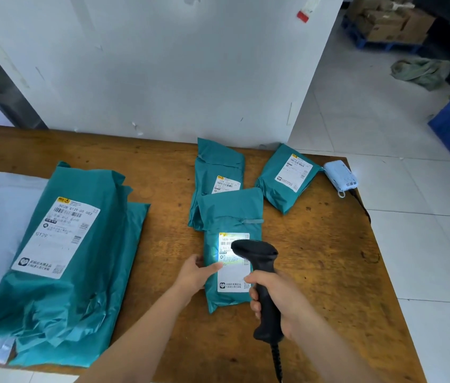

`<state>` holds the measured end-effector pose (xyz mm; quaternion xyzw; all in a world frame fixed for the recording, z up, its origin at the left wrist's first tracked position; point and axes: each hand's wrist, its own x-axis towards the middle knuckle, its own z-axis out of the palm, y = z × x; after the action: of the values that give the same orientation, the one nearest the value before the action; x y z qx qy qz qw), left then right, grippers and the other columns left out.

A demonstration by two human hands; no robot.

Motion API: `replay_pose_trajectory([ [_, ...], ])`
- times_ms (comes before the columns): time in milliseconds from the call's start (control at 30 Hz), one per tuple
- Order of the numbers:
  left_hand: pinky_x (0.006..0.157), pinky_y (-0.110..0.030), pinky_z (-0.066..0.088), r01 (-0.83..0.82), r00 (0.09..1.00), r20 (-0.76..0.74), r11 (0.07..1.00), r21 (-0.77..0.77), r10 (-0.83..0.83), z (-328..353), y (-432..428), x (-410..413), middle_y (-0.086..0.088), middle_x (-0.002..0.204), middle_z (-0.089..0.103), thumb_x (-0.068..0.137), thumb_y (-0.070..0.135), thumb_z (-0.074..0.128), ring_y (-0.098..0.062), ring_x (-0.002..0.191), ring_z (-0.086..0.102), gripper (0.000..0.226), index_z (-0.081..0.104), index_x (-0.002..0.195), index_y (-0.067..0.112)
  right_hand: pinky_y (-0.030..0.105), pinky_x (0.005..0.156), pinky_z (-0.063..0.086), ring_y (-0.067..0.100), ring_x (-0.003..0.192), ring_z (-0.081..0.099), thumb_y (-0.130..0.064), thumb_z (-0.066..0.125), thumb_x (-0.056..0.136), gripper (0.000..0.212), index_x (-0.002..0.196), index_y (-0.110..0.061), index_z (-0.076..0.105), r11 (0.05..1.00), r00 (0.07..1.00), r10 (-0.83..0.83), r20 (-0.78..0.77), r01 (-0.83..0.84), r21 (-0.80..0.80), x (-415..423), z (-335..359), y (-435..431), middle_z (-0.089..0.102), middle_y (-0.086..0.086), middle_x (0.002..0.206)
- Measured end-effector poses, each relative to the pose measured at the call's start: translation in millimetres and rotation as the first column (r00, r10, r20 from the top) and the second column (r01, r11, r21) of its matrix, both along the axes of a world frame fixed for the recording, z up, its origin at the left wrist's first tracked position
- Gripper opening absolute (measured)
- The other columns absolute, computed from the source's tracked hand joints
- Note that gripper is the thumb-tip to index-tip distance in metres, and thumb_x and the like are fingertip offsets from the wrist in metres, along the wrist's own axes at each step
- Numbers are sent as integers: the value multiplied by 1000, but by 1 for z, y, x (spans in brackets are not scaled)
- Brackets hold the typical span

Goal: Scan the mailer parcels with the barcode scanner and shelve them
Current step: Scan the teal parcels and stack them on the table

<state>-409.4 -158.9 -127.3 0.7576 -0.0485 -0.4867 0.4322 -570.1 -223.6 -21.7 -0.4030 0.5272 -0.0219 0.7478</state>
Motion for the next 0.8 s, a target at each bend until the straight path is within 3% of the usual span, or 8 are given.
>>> replay_pose_trajectory([
  [67,68,-25,51,3,999,48,1000,6,-3,2,-4,-2,-5,113,62,77,28,76,-19,94,62,56,48,123,10,24,44,37,16,39,44,-11,65,82,28,108,-4,57,1000,1000,-2,1,2,-10,0,0,1,52,6,54],
  [233,58,-20,49,64,996,55,998,-17,-63,7,-10,-5,0,99,64,76,21,78,-13,82,64,50,51,117,11,24,43,37,16,39,44,-10,65,82,20,100,-6,57,1000,1000,-14,6,14,-11,0,1,1,52,6,54],
  [367,70,-26,54,59,997,43,998,-25,-58,6,-10,-4,-8,117,66,70,14,82,-22,96,65,55,53,117,8,24,44,37,16,39,43,-10,65,83,12,89,-9,54,1000,1000,-23,16,23,-11,1,3,0,52,6,53],
  [533,75,-30,56,62,998,15,994,-93,-61,10,-8,0,-7,115,67,77,-4,71,-21,94,64,45,55,115,11,24,43,36,16,39,42,-10,65,84,13,93,-8,56,998,998,-57,14,57,-22,-2,3,0,51,6,53],
  [700,73,-19,51,263,962,98,961,-91,-254,32,33,23,8,109,63,80,-9,63,-9,97,60,59,39,119,28,24,43,34,17,39,41,-11,64,84,14,85,-7,51,999,998,-45,38,44,22,-3,4,-4,50,6,52],
  [800,75,-25,53,313,937,166,950,-6,-308,40,80,44,8,107,63,80,-9,58,-10,97,62,63,35,122,31,25,44,35,17,39,43,-14,65,85,17,89,-7,50,996,999,-7,35,4,86,3,4,-1,50,6,53],
])
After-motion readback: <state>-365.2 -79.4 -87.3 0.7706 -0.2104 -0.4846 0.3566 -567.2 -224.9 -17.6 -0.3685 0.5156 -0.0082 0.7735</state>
